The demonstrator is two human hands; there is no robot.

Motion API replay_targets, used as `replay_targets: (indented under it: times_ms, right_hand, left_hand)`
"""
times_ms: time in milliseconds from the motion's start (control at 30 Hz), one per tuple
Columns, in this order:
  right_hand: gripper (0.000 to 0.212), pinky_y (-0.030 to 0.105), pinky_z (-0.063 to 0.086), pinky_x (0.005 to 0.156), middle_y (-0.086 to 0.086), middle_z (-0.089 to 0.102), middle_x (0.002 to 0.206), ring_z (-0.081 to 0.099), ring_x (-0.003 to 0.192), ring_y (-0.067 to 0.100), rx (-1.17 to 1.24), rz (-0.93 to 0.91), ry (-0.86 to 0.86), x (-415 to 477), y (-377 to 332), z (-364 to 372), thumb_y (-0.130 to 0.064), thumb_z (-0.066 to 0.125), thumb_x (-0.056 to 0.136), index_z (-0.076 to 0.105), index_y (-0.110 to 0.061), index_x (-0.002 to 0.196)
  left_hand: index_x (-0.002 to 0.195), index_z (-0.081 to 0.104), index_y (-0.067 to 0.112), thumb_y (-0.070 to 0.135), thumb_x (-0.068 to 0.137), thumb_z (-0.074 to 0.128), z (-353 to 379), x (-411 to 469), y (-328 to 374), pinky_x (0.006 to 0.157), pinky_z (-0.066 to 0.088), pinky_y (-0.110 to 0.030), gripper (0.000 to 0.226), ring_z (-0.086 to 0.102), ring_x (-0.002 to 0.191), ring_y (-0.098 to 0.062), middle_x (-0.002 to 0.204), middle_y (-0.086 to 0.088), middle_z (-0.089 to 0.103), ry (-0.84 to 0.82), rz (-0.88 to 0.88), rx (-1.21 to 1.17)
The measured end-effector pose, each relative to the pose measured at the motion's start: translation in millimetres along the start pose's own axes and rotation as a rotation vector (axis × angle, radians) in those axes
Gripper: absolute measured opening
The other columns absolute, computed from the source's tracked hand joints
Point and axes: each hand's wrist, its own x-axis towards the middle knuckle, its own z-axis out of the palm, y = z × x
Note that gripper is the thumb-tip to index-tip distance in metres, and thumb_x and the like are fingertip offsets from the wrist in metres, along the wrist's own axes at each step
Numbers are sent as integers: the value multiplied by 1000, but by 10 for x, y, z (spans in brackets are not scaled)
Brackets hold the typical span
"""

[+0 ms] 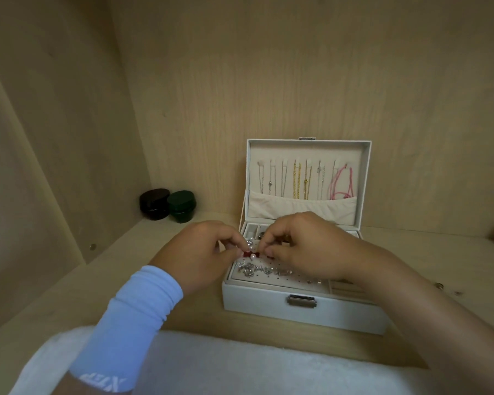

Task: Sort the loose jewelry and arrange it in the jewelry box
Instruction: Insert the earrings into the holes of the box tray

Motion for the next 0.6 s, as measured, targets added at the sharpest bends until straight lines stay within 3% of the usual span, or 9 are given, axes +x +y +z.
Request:
replay_targets:
  times_ms: [167,267,333,533,600]
  right_hand:
    - [18,22,49,81,-25,65,95,59,89,-4,-46,-80,-56,5,-100,145,-27,63,95,75,-37,104]
    - [20,29,52,85,-24,67,100,59,93,-3,-79,-93,-72,18,-110,176,-26,59,95,74,-38,102]
    - [19,27,51,84,-22,67,101,58,89,-4,-72,-87,-67,27,-115,155,-25,59,96,73,-36,104]
    - [16,17,43,74,-18,65,99,58,76,-13,77,-5,132,-121,6,-371,-23,61,98,73,-33,103]
    - [15,17,43,70,-17,66,96,58,70,-8,78,56,197,-299,146,-678,-23,62,98,74,-33,101]
  left_hand:
    - [82,67,43,22,89,69,-20,-35,1,68,43,-19,22,55,75,-6,85,18,64,9,-24,40]
    - [81,67,45,24,88,69,10,-83,-10,70,44,-20,22,56,77,-6,87,17,61,-33,-32,70]
    - [81,67,46,26,89,69,24,-104,-11,72,45,-20,22,57,79,-5,89,16,61,-72,-34,95]
    - [85,68,42,26,89,68,-41,-51,108,73,45,-20,17,57,79,-4,95,18,62,2,-23,84]
    - [84,67,43,24,89,68,-30,31,295,72,46,-18,19,58,79,-4,94,19,63,29,34,41]
